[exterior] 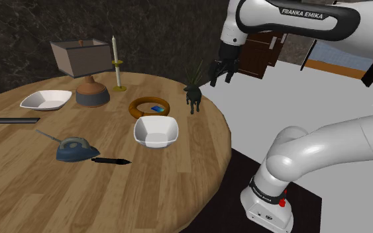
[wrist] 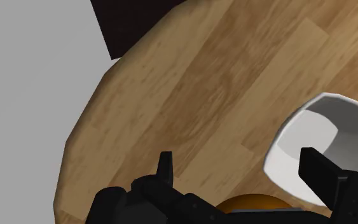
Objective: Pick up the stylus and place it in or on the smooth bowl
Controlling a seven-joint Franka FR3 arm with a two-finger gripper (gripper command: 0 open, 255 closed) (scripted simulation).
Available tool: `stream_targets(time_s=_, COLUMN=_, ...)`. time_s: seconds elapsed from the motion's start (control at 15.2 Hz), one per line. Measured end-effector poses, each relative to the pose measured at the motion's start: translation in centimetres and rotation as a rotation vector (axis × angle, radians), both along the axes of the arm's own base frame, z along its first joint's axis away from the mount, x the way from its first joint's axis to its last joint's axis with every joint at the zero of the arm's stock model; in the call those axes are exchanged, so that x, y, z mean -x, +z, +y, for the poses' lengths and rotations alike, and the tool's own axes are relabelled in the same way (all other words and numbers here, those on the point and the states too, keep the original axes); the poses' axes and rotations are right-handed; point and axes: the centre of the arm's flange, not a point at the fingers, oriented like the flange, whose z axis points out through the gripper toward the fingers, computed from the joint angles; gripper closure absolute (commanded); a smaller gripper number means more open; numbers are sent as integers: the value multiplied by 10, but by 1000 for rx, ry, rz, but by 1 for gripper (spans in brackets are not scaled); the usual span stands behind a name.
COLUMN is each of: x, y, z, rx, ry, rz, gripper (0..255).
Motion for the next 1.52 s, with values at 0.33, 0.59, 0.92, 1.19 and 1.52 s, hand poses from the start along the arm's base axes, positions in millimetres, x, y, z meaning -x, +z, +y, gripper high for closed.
stream_targets(time_s=0.33, x=-30, y=-19, z=21, rx=0, ry=64, rz=8, gripper=0)
stream_targets(time_s=0.59, x=-66, y=-43, z=49, rx=1, ry=148, rz=17, gripper=0)
stream_targets(time_s=0.92, x=-106, y=-74, z=92, rx=1, ry=255, rz=30, gripper=0)
stream_targets(time_s=1.19, x=-136, y=-97, z=131, rx=1, ry=340, rz=39, gripper=0)
stream_targets(time_s=1.52, x=-167, y=-130, z=179, rx=2, ry=447, rz=52, gripper=0)
